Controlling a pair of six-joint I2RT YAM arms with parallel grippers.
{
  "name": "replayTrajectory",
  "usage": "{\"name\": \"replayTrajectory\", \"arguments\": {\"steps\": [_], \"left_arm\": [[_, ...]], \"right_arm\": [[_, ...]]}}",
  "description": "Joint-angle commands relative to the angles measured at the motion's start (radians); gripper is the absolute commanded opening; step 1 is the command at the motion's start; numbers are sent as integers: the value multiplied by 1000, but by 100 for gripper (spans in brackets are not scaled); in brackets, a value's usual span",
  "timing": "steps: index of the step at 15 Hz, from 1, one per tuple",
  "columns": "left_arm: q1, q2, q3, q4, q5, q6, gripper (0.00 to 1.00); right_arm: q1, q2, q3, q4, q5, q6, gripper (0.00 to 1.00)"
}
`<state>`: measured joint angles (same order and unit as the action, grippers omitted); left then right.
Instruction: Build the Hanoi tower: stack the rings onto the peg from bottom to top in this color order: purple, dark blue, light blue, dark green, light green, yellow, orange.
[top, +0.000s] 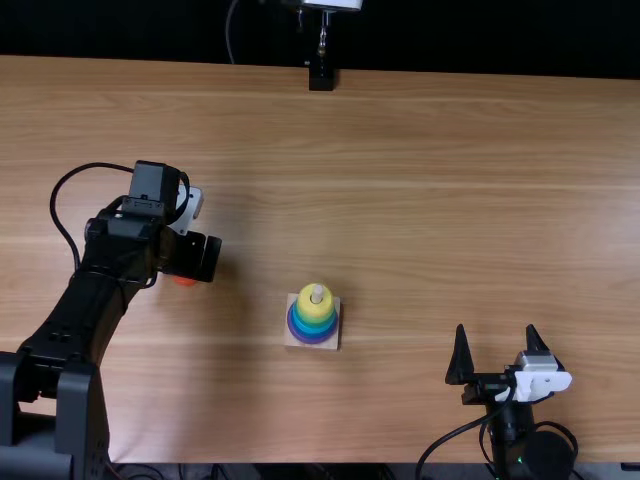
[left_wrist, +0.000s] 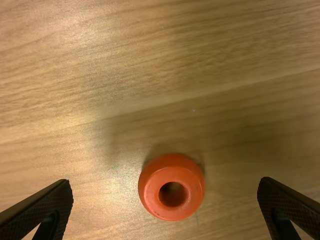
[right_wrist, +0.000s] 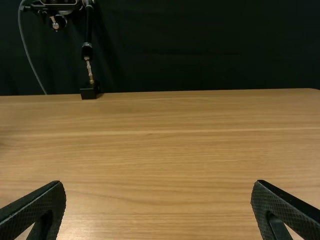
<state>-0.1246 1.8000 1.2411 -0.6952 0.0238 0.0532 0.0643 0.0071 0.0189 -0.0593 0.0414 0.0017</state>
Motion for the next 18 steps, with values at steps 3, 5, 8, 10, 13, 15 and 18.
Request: {"name": "replayTrajectory", "arguments": {"steps": [3, 5, 8, 10, 13, 15, 18], "left_arm": [[-6, 36, -57, -2, 0, 15, 100], [-7, 52, -68, -2, 4, 15, 100], [-9, 56, -68, -1, 4, 13, 100], [-7, 70, -68, -1, 4, 13, 100], [-6, 70, -72, 1, -2, 13, 54], [-7, 70, -89, 5, -4, 13, 22], [-3, 70, -89, 7, -4, 13, 0]], "right_arm": [[-11, -7, -7, -4, -6, 0, 100], [-11, -7, -7, -4, -6, 0, 100], [-11, -7, -7, -4, -6, 0, 100], [-11, -7, -7, -4, -6, 2, 100], [-11, -7, -7, -4, -6, 2, 100], [-11, -7, -7, -4, -6, 0, 100], [-11, -7, -7, -4, -6, 0, 100]]}}
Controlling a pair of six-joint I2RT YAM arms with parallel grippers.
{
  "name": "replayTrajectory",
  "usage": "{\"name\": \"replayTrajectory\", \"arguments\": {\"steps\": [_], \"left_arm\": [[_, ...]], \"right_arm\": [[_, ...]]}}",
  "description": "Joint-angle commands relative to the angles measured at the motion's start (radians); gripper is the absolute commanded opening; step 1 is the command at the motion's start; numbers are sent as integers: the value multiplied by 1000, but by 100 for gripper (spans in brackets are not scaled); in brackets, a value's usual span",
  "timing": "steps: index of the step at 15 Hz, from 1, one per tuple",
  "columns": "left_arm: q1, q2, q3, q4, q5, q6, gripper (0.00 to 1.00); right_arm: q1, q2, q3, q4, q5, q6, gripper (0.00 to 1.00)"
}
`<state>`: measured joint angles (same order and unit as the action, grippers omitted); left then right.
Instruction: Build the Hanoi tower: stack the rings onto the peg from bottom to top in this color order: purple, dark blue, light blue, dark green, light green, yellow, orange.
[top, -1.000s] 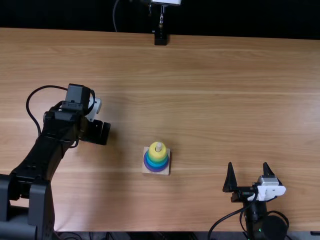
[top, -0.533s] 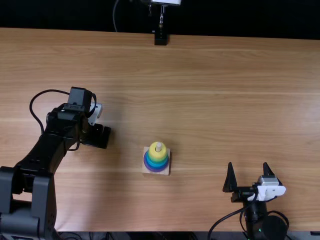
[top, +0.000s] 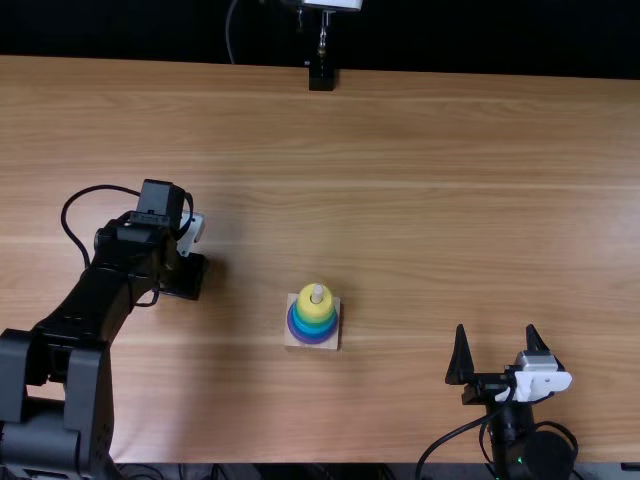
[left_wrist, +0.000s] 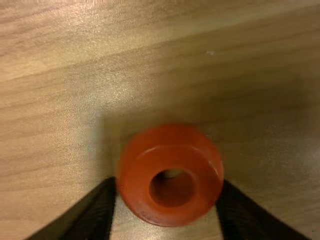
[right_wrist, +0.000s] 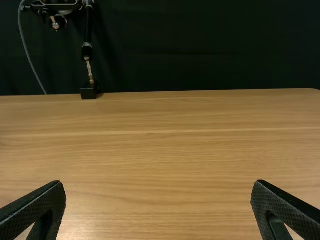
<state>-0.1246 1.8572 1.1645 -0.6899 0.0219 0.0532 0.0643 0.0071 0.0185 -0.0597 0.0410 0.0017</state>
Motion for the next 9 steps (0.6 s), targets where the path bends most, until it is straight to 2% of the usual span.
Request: {"name": "replayTrajectory", "arguments": {"steps": [1, 9], "left_arm": [[-3, 13, -11, 1, -2, 13, 0], [-4, -12, 11, -15, 2, 13, 0]], "right_arm": [[-11, -7, -6, -4, -6, 0, 100], [-11, -7, -6, -2, -6, 2, 100]]}}
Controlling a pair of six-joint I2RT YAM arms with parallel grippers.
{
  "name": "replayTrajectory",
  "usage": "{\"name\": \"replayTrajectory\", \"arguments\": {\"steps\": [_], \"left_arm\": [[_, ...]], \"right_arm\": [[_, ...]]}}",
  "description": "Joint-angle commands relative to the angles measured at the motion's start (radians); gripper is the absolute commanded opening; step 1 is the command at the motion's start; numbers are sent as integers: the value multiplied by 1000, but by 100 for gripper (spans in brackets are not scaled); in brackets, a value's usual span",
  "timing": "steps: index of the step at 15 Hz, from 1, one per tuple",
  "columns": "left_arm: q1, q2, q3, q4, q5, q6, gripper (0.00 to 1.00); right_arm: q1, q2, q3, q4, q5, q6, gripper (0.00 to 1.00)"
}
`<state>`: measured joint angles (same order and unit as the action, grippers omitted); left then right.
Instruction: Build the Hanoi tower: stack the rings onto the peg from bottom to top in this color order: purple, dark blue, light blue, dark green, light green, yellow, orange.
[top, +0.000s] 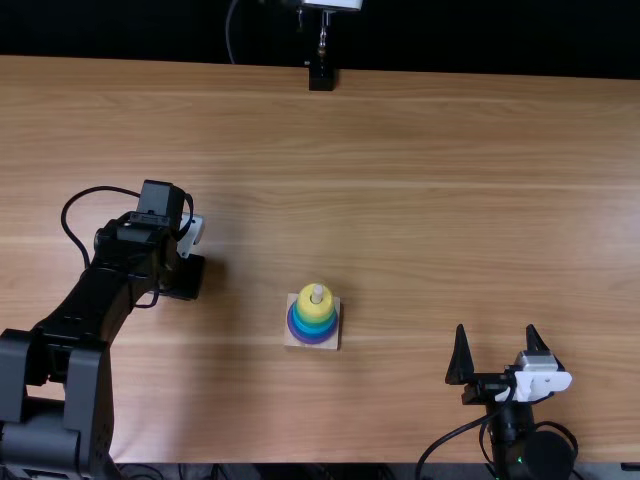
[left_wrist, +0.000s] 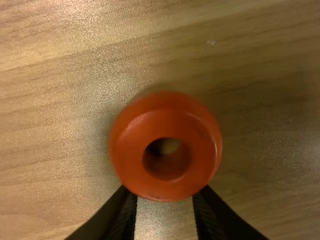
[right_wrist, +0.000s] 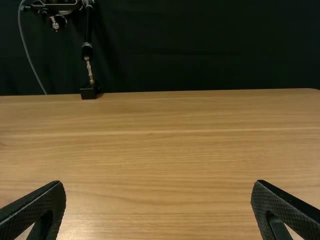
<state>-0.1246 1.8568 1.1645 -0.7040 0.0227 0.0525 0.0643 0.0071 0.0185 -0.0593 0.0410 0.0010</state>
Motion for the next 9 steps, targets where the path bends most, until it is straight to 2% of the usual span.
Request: {"name": "replayTrajectory", "arguments": {"steps": [1, 2, 3, 4, 6, 9], "left_arm": [[-4, -19, 21, -3, 10, 10, 2], [-3, -18, 23, -7, 14, 6, 37], [-3, -18, 21, -19, 14, 6, 78], [-1, -18, 21, -54, 16, 5, 100], [0, -18, 26, -121, 27, 5, 100], [-6, -11, 57, -100, 27, 6, 100]], "right_arm": [[-9, -7, -6, -4, -6, 1, 100], [-11, -7, -6, -4, -6, 1, 100], [-11, -7, -6, -4, -6, 1, 100], [-11, -7, -6, -4, -6, 1, 100], [-11, -7, -6, -4, -6, 1, 100], [-11, -7, -6, -4, -6, 1, 100]]}}
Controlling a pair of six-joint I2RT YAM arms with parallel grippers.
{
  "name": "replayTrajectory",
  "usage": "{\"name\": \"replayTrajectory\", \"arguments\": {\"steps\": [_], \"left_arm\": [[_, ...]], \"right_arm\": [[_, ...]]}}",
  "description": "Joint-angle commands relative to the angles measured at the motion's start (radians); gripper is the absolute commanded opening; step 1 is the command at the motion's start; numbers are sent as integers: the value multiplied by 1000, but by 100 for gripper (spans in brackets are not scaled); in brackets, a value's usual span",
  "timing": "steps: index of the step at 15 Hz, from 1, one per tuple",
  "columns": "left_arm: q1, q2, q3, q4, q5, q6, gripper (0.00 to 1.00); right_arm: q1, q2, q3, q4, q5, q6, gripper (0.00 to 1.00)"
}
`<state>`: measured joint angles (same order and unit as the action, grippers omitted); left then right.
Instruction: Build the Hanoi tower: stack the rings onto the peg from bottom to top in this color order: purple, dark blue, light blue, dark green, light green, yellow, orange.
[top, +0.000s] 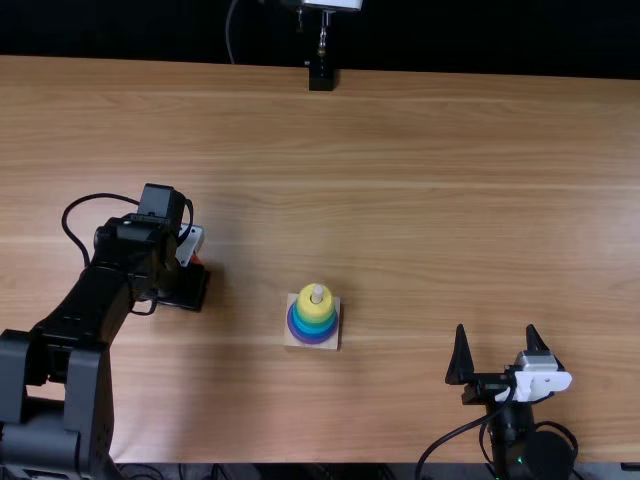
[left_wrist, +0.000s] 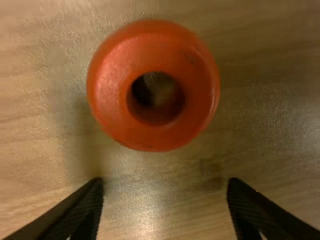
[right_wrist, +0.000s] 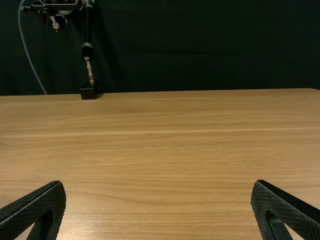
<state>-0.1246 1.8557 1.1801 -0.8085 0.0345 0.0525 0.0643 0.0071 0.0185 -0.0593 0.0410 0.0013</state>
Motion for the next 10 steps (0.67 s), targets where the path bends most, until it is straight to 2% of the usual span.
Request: {"name": "replayTrajectory", "arguments": {"steps": [1, 10], "left_arm": [[-6, -7, 65, 6, 13, 8, 100], [-7, 91, 171, 10, 13, 10, 100]], "right_arm": [[-11, -7, -6, -4, -6, 1, 100], [-11, -7, -6, -3, -6, 1, 100]]}}
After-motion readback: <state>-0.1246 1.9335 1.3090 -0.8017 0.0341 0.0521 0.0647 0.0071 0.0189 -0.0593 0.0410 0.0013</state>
